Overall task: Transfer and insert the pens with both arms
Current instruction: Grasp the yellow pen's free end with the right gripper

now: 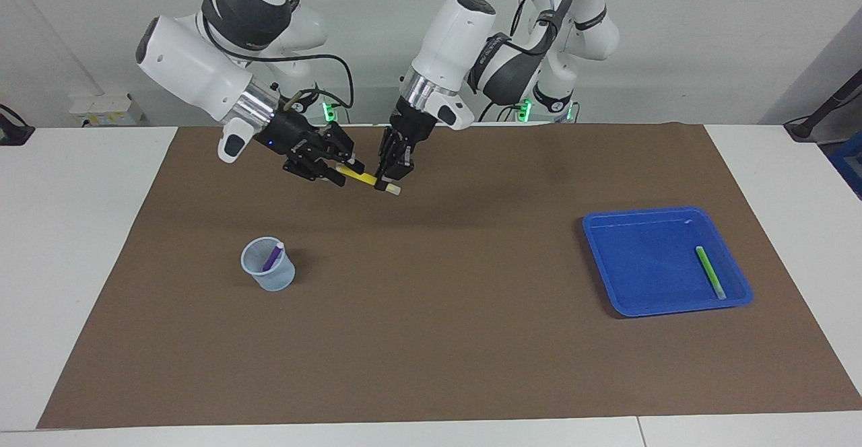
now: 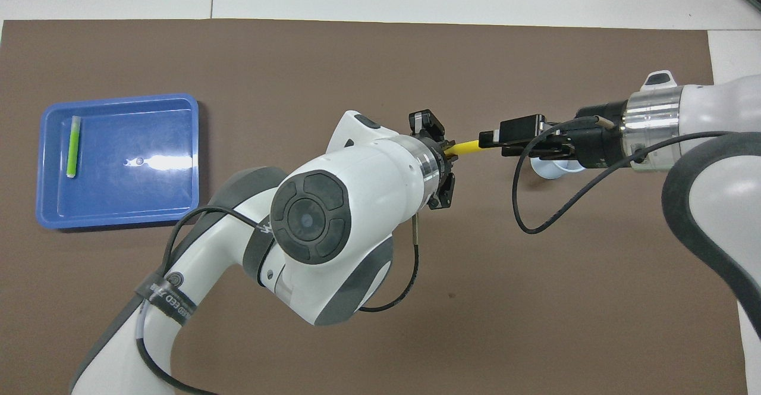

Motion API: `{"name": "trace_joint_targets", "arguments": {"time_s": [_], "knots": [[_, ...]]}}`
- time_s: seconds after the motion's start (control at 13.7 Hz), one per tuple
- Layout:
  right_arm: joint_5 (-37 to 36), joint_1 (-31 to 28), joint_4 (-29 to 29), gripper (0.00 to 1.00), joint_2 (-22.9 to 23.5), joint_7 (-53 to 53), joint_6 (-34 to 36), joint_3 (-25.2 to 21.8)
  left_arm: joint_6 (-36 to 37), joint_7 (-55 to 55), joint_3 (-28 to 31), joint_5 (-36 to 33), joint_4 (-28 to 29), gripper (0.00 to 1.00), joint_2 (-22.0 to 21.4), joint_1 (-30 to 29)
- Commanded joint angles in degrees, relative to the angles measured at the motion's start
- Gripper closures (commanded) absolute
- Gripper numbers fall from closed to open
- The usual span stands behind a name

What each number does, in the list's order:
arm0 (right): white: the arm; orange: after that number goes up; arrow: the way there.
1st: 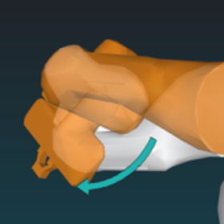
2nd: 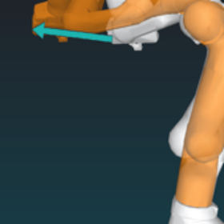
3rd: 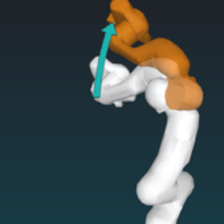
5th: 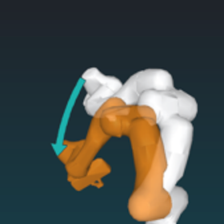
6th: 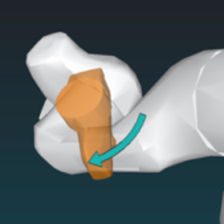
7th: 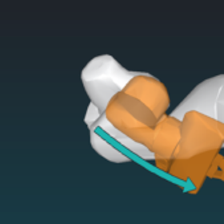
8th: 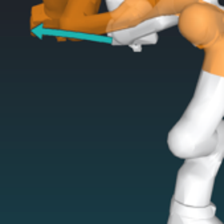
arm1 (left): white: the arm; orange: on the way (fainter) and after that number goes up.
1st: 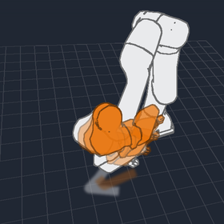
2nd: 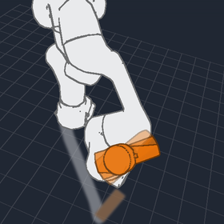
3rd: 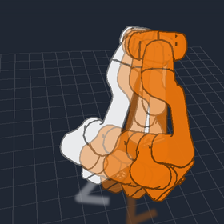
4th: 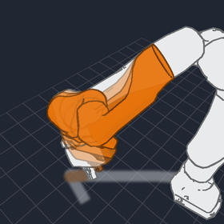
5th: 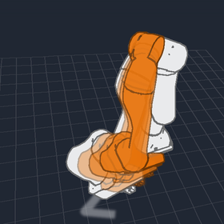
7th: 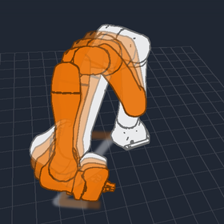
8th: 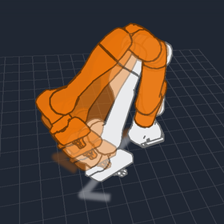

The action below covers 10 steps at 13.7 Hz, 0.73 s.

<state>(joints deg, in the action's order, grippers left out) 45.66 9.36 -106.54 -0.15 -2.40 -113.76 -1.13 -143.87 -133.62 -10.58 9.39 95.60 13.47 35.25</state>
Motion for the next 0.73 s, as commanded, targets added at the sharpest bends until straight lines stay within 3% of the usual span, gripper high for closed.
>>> {"name": "trace_joint_targets", "arguments": {"time_s": [0.0,0.66], "knots": [[-0.8,-0.1,0.6,0.52,0.3,0.7,-0.5,0.3,-1.2,-0.5,0.7,-1.1,-0.9,1.00,0.7,0.8],[-0.8,-0.1,0.6,0.68,0.3,0.7,-0.2,0.3,-1.2,-0.5,0.7,-1.1,-0.9,1.00,0.7,0.8]]}}
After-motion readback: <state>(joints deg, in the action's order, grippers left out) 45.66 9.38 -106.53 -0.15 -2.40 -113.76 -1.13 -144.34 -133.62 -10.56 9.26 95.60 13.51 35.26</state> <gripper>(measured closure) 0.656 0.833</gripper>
